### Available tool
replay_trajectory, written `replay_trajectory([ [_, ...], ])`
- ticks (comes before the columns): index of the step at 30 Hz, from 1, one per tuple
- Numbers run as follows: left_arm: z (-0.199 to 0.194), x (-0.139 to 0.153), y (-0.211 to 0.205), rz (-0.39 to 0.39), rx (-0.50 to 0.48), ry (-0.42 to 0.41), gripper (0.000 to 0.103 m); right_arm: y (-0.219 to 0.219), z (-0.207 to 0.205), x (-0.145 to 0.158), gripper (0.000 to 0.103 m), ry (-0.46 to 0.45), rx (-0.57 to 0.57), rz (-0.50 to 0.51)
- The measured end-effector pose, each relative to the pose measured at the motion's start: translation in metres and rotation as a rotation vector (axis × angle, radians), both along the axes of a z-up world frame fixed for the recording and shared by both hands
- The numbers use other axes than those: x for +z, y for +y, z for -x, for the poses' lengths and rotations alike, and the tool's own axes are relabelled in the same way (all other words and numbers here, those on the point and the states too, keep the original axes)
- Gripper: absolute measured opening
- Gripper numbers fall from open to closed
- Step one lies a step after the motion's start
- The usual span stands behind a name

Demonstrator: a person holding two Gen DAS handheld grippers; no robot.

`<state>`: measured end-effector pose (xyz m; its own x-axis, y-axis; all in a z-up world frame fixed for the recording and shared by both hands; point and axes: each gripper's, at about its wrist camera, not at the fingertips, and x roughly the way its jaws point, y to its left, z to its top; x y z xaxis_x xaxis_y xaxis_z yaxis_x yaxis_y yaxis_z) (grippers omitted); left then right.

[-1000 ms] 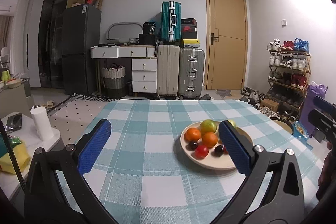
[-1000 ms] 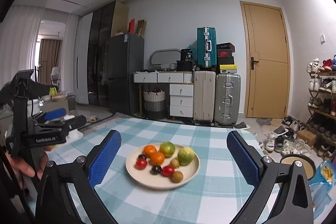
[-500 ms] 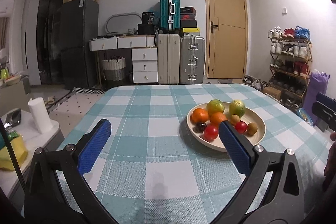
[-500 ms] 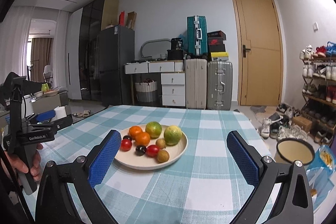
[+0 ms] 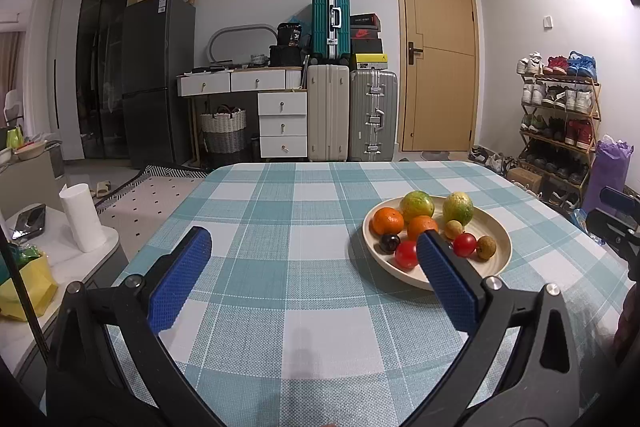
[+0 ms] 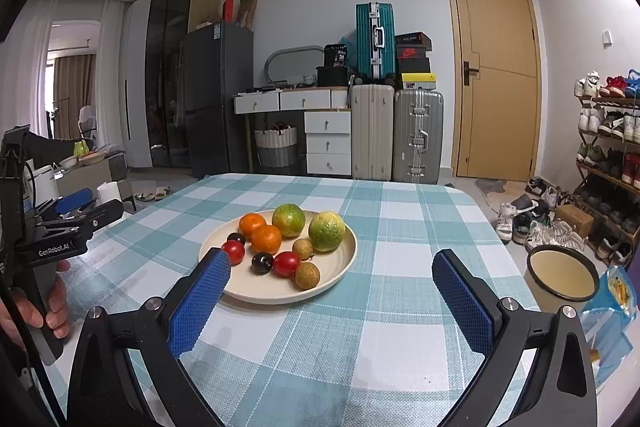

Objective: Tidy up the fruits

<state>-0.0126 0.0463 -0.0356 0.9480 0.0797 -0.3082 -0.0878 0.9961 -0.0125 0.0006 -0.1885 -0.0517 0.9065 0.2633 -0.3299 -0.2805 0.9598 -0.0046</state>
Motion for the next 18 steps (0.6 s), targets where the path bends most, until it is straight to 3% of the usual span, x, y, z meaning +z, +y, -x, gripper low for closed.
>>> replay_trajectory([
  [18, -0.0004, 0.0000, -0.0003, 0.000, 0.001, 0.000, 0.102, 0.0016, 0.0031, 0.0006, 0.103, -0.011, 0.003, 0.003],
])
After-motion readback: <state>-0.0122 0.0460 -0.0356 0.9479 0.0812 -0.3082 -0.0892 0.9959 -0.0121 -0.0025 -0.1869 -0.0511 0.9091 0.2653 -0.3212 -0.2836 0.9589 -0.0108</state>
